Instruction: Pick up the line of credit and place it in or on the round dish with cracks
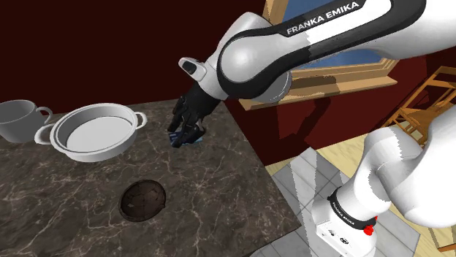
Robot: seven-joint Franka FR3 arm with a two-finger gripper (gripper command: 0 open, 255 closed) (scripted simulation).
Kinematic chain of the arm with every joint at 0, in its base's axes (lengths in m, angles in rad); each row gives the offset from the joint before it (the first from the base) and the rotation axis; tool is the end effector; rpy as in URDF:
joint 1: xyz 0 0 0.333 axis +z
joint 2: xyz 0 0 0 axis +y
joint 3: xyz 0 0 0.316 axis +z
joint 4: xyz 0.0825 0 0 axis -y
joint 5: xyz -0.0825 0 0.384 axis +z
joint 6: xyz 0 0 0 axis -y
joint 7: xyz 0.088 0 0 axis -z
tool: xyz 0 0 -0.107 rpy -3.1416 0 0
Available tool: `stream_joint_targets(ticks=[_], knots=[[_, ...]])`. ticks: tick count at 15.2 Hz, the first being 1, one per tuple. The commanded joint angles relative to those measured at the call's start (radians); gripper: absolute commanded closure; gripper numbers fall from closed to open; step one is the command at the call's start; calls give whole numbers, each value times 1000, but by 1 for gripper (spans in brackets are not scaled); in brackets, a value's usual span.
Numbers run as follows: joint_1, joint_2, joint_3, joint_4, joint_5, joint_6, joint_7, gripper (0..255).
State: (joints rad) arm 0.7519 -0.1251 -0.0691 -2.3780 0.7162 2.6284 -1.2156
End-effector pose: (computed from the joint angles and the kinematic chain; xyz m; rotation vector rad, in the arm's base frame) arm 0.4058 0.3092 0.4066 -2.1336 -1.6734 -0.6453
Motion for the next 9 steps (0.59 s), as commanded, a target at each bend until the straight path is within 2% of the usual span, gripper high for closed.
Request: stream_joint_targets(ticks=[1,2,9], knots=[[-6,-15,1,10,-29,-22,30,255],[-7,-16,2,11,-31,-23,31,255],[55,46,114,81,-114,49,257,255]])
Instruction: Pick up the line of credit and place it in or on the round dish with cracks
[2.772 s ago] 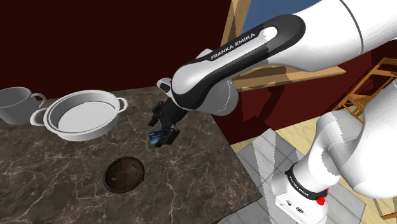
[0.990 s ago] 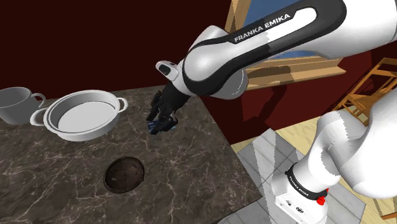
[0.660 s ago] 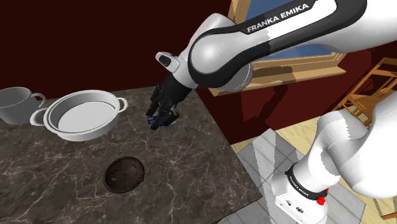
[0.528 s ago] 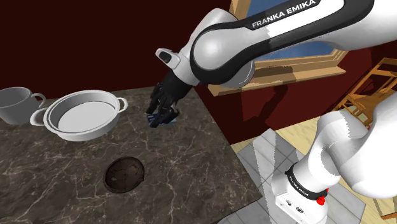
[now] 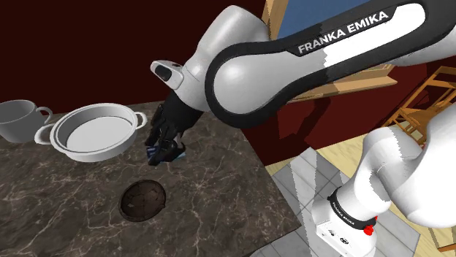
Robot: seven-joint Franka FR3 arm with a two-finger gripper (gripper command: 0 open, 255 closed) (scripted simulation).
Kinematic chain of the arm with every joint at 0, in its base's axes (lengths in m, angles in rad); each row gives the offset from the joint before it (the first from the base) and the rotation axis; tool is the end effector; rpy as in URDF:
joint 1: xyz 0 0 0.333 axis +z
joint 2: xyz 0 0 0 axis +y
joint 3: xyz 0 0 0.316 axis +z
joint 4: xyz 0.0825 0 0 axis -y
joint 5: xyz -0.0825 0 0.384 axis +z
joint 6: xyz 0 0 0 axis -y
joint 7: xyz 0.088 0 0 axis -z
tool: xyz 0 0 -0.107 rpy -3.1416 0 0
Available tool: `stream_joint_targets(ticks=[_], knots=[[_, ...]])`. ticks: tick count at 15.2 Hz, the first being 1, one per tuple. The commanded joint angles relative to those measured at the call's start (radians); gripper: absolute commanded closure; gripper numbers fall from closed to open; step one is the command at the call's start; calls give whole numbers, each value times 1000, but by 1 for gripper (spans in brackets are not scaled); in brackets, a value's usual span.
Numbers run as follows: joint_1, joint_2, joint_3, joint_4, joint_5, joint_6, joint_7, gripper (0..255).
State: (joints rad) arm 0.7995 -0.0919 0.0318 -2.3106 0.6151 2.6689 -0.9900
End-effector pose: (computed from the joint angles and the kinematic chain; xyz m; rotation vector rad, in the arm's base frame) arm 0.3708 0.3814 0.4269 -2.1327 -1.6767 -0.6450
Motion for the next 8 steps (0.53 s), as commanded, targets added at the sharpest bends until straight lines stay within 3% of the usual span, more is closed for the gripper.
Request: stream_joint_targets(ticks=[1,6,8], knots=[[15,24,28,27,-31,17,67,255],[59,99,90,116,-151,48,265,255],[62,113,91,106,-133,71,247,255]])
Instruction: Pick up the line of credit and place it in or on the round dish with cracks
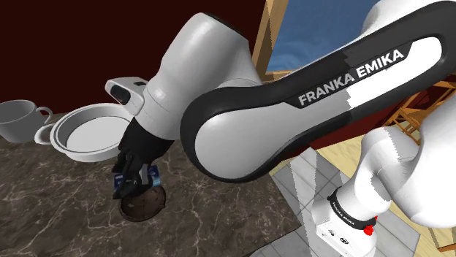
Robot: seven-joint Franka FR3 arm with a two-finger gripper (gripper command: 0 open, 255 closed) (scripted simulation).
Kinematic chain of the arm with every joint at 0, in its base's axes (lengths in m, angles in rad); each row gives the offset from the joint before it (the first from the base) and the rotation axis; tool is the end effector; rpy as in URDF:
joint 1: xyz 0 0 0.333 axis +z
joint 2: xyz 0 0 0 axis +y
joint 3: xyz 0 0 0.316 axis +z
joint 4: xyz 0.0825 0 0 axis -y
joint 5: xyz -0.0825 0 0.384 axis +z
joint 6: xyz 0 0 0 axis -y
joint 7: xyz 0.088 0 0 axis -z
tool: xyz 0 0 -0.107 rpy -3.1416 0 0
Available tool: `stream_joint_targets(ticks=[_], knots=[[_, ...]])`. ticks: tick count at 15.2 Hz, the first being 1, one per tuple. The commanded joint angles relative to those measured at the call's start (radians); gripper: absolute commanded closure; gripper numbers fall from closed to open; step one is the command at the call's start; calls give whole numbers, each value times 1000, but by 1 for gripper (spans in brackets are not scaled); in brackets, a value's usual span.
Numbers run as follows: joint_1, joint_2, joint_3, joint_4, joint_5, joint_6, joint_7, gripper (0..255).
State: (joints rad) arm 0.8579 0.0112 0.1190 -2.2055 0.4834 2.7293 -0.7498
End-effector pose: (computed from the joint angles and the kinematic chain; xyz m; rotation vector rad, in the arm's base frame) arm 0.3330 0.4616 0.4293 -2.1331 -1.6754 -0.6445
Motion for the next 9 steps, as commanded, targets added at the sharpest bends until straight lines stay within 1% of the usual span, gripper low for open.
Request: stream_joint_targets(ticks=[1,9], knots=[[5,17,5,-4,8,23,-3,255],[6,84,22,-32,100,114,-96,255]])
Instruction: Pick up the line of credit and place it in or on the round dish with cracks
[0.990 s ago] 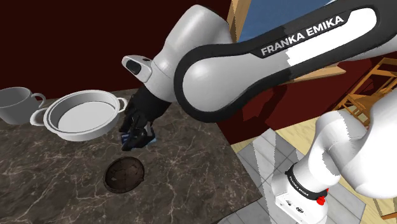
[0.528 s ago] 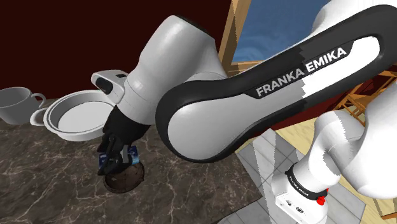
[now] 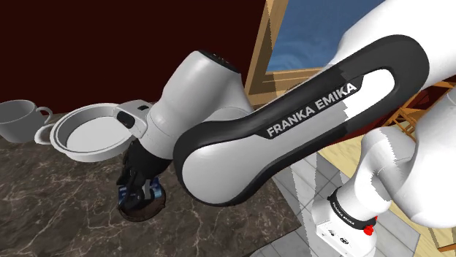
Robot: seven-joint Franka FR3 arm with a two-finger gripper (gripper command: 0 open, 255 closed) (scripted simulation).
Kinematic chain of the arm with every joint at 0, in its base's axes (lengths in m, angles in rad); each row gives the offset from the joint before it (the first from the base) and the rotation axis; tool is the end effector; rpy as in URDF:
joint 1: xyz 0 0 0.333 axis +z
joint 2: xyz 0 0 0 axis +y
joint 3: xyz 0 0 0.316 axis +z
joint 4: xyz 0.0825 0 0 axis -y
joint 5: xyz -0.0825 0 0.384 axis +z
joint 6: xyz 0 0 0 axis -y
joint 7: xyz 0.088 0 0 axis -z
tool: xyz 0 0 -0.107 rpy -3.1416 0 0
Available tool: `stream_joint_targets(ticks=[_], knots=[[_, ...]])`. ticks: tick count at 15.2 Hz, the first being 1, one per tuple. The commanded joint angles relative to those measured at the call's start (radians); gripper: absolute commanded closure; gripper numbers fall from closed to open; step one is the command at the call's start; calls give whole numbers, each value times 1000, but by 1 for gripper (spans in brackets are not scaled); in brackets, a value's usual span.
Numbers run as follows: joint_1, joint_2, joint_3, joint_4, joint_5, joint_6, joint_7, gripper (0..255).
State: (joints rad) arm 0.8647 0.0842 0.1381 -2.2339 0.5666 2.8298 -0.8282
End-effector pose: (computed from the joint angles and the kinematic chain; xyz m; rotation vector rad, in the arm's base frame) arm 0.3305 0.4655 0.3846 -2.1337 -1.6737 -0.6443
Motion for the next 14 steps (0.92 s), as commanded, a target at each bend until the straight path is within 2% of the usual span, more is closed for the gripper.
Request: stream_joint_targets(ticks=[1,5,13,14], knots=[[-2,20,6,-5,30,24,-31,255],[-10,65,27,-11,98,74,-100,255],[-11,65,28,-11,98,74,-100,255],[-11,65,28,-12,98,74,-100,0]])
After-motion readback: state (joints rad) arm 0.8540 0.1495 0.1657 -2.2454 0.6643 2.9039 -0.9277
